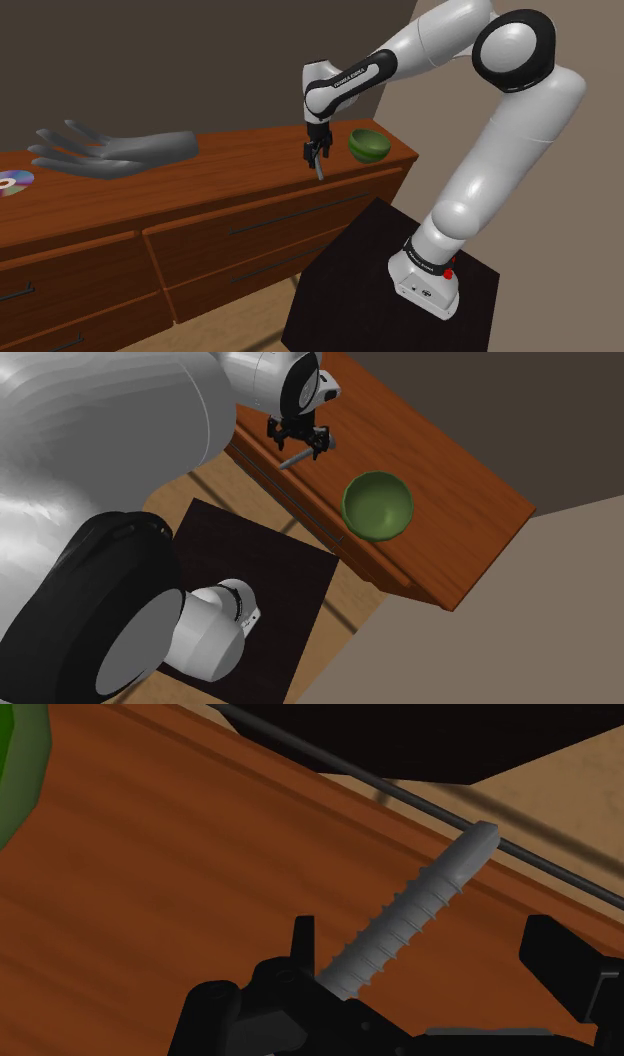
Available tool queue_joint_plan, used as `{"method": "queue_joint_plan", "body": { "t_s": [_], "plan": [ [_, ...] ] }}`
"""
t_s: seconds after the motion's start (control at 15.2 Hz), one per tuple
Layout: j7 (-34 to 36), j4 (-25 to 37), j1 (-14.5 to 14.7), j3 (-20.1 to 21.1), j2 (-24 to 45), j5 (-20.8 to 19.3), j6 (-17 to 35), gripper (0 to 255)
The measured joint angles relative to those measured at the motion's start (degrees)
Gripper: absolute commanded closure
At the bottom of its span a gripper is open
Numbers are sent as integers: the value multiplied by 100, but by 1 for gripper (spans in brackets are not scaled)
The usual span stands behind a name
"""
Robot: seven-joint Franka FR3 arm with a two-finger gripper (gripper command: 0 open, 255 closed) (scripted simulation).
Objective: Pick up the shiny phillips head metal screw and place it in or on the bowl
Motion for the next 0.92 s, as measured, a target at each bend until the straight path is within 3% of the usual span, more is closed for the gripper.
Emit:
{"method": "queue_joint_plan", "body": {
  "t_s": [0.86,0.92],
  "plan": [
    [-20,47,0,-2,-121,13,-148,255],
    [-20,48,0,-2,-123,13,-149,0]
  ]
}}
